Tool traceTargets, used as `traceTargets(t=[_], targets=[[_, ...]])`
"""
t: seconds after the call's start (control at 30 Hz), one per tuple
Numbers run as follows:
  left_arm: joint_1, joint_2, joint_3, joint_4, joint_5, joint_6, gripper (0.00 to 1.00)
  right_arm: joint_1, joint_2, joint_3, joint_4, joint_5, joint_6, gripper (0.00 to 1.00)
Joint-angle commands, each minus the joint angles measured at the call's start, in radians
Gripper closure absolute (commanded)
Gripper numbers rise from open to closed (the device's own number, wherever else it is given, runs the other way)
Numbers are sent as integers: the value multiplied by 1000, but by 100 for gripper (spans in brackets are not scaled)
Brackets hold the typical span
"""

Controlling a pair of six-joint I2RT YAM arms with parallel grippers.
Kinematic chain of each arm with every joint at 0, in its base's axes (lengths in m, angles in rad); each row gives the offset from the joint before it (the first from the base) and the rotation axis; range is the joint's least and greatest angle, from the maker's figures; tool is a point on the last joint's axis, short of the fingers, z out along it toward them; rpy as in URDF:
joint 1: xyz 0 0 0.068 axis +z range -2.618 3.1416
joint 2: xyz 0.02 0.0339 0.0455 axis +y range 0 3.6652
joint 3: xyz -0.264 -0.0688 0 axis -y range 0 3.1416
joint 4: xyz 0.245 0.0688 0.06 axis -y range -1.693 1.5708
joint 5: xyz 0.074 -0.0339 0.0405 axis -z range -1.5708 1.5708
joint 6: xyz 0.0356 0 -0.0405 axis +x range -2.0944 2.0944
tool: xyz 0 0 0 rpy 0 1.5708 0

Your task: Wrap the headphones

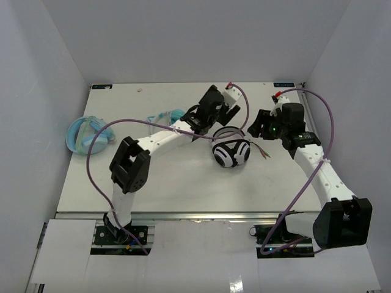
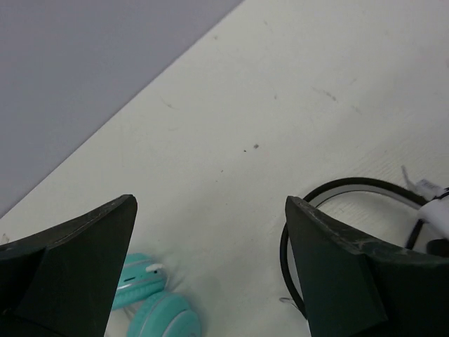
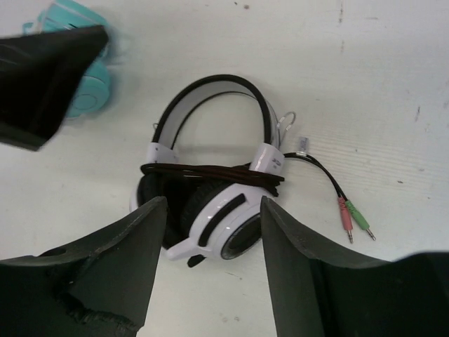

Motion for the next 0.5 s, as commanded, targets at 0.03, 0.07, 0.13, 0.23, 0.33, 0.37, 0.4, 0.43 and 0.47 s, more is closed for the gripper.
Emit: traceTargets(t=[0.03, 0.07, 0.13, 0.23, 0.33, 0.37, 0.4, 0.43, 0.47], targets=[[4, -292, -55, -141, 35, -234, 2, 47, -76, 96, -70, -13, -6, 36], [4, -338, -74, -159, 57, -258, 2, 55, -87, 95, -72, -14, -3, 36], [4, -397, -112, -201, 97, -302, 2, 86, -111, 92, -72, -11, 3, 36], [4, -536, -259, -208, 234, -437, 2, 180, -139, 72, -73, 36, 13, 35], [4, -711, -429, -167, 347, -538, 2, 297, -155, 56, -65, 89, 17, 32], [1, -792, -515, -138, 361, -592, 2, 347, -161, 49, -60, 101, 20, 31], [-1, -841, -568, -121, 378, -619, 2, 373, -164, 42, -47, 129, 24, 30], [-2, -887, -661, -101, 406, -657, 2, 404, -170, 20, -34, 137, 23, 29], [-3, -952, -696, -79, 420, -673, 2, 446, -177, 9, -17, 154, 20, 28]])
